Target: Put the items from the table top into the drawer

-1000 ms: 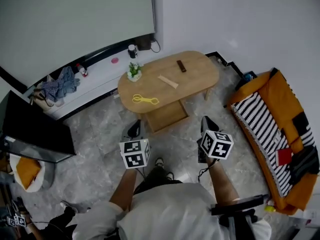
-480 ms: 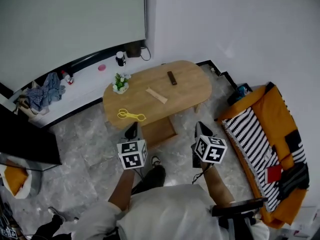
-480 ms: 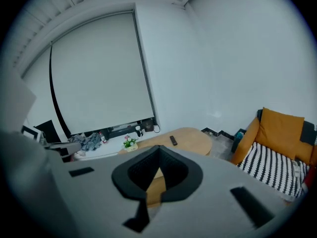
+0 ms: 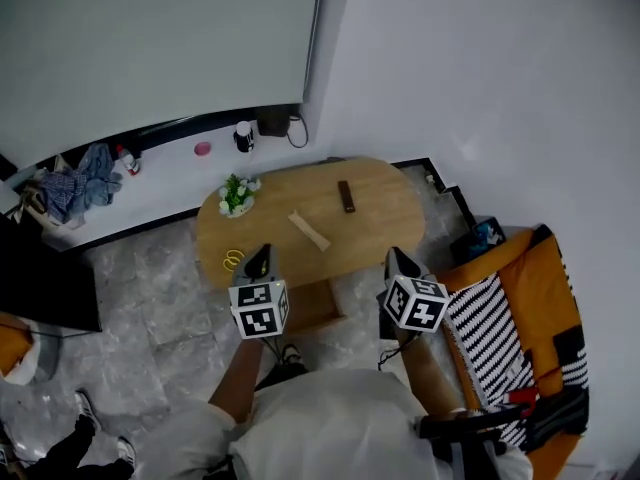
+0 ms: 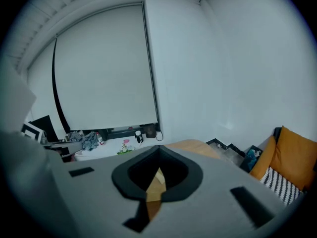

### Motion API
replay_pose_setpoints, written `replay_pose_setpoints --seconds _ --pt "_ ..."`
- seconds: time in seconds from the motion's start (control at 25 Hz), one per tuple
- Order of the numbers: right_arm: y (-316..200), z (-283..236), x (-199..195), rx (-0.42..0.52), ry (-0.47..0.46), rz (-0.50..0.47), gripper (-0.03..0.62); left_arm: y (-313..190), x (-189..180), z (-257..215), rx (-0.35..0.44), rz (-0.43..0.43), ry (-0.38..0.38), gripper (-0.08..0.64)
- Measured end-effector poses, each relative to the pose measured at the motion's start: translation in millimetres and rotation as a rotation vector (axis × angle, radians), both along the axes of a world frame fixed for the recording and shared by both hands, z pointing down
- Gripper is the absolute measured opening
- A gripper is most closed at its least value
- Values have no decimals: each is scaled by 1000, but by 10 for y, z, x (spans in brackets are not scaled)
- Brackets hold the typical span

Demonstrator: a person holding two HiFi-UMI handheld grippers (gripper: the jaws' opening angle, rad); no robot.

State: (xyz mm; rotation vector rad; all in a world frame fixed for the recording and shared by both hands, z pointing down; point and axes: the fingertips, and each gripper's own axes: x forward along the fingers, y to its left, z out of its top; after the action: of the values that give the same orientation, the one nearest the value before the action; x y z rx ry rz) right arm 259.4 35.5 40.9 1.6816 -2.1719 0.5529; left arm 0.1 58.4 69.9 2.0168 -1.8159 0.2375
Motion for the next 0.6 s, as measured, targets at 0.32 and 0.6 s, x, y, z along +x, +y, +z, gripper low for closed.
replay_pose_setpoints --seconds 0.32,0.6 --pt "-552 255 -402 -74 5 -149 -8 -204 -366 188 -63 -152 -8 11" --pt "-1150 397 -598 -95 -23 -336 -8 -265 -473 178 -82 -366 -39 11"
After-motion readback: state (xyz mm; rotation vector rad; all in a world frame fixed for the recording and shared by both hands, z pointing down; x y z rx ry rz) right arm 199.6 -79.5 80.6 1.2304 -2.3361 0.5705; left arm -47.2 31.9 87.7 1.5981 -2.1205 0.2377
